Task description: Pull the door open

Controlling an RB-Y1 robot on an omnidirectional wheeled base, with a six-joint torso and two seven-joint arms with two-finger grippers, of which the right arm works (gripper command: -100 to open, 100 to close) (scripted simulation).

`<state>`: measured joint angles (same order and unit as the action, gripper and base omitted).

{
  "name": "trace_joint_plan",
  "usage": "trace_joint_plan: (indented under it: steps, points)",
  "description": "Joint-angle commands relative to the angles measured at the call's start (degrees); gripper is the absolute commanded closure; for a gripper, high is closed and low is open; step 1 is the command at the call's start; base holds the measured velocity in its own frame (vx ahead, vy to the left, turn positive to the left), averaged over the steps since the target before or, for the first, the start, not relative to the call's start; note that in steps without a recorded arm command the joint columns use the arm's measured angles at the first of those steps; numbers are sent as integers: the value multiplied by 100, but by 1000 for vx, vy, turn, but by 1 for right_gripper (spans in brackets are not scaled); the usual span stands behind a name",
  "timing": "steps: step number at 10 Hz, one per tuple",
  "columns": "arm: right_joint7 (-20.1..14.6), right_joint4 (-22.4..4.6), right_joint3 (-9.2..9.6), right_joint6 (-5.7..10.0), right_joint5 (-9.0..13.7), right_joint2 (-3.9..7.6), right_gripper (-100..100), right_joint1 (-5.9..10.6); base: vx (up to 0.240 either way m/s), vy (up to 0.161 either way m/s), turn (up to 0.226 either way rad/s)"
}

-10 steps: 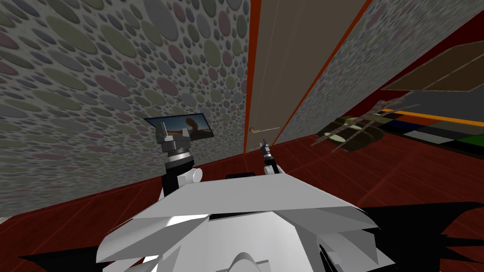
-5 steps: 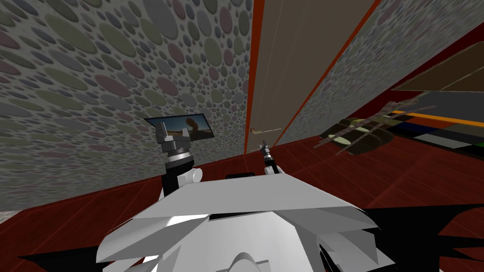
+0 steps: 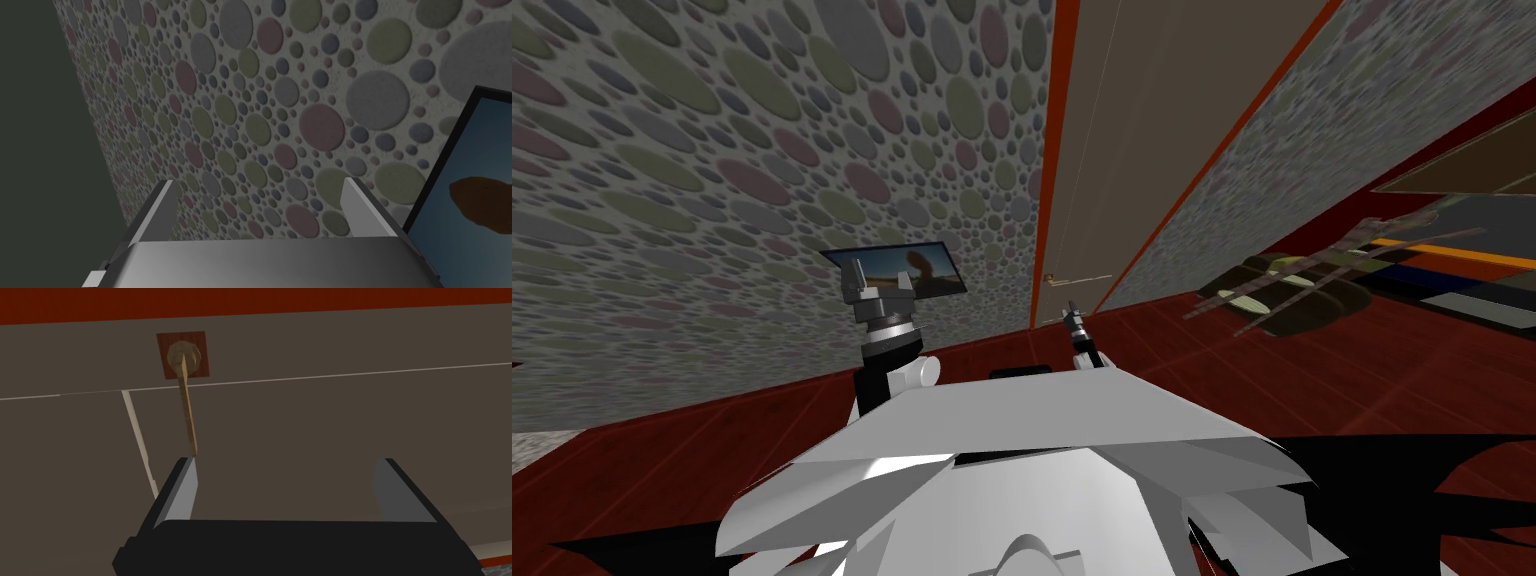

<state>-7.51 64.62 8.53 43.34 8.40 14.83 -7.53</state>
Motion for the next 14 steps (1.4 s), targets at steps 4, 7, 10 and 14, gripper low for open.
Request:
trace_joint_plan:
  steps: [4,7,10,14]
  points:
    - [-173,-726,60,216,27,133,-100,222,74,-28,65]
    - [-273,-1134,93,344,44,214,-100,357,50,-18,38]
    - [-404,-1650,135,510,66,318,-100,532,79,-20,74]
    - [-568,-2326,188,719,93,448,-100,753,110,-45,62]
